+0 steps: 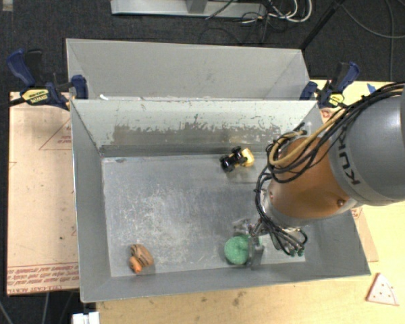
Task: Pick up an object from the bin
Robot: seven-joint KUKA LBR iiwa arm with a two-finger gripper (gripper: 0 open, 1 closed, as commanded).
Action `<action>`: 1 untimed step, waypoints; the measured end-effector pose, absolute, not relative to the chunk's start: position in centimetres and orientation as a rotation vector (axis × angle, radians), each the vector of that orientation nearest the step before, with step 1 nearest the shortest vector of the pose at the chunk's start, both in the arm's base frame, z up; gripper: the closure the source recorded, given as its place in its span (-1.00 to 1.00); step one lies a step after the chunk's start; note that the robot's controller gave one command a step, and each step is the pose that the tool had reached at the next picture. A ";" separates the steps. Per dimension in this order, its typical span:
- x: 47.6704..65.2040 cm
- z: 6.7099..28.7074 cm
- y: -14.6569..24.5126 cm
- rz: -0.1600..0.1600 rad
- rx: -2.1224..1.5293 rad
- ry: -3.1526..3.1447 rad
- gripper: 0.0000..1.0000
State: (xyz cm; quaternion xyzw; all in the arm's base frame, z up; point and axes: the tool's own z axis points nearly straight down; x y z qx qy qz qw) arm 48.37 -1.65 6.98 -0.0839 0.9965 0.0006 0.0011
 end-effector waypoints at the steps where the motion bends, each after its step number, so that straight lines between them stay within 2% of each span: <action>1: 48.4 7.0 -1.6 0.002 -0.264 3.128 1.00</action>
Offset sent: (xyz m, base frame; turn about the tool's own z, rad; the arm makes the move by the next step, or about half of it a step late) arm 0.0056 0.0045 0.1256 -0.0200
